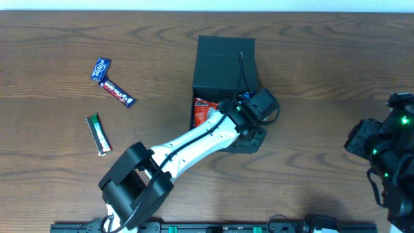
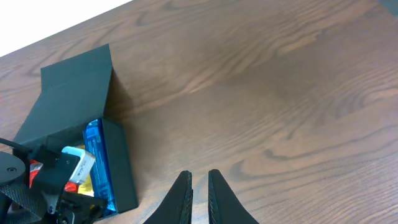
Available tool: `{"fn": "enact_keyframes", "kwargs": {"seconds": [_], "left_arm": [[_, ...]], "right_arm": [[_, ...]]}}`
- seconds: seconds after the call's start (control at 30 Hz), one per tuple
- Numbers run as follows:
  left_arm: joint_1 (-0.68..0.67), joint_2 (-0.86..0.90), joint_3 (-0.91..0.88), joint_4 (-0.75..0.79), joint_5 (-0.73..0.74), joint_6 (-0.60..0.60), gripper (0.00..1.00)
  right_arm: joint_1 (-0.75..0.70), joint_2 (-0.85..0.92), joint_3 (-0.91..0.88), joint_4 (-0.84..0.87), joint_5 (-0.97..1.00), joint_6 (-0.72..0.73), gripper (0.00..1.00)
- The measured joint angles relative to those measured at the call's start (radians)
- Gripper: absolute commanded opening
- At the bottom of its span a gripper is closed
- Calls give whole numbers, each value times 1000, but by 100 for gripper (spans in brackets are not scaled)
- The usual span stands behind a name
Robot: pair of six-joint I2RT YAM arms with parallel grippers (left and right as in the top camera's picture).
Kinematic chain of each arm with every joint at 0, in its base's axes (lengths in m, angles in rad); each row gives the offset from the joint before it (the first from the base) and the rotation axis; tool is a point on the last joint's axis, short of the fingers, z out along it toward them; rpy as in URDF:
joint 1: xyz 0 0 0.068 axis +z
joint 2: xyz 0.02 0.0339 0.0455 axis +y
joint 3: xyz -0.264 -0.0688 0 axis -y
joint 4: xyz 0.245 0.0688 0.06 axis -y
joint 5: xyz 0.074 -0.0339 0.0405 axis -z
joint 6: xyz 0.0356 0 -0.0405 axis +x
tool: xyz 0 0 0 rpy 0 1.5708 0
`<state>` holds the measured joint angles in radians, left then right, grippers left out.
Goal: Pack container
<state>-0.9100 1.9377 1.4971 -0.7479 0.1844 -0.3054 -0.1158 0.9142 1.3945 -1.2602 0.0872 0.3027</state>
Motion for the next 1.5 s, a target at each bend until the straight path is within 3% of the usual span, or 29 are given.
{"fn": "enact_keyframes", "kwargs": {"seconds": [0.3,0.37,0.53,0.77,1.0,1.2,1.5], "left_arm": [[41,-52,14,-37,-41,-1,6],[72,-114,27,-54,-106,-10,12],[255,-293,78,-105,-289,-35,12],[545,-257,83,-121,-356,-53,21],[742,-231,81,-146,-326,-229,26],[791,-126,81,-139,-319,-358,35],[816,96,80,-83,-319,-602,33]], "right_arm": [[0,0,0,1,0,0,10],[0,0,0,3,0,0,10],[0,1,0,27,1,-2,11],[0,52,0,55,5,-7,11],[0,160,0,134,8,-8,11],[0,251,0,217,8,-8,14],[0,401,1,323,-1,-8,17]]}}
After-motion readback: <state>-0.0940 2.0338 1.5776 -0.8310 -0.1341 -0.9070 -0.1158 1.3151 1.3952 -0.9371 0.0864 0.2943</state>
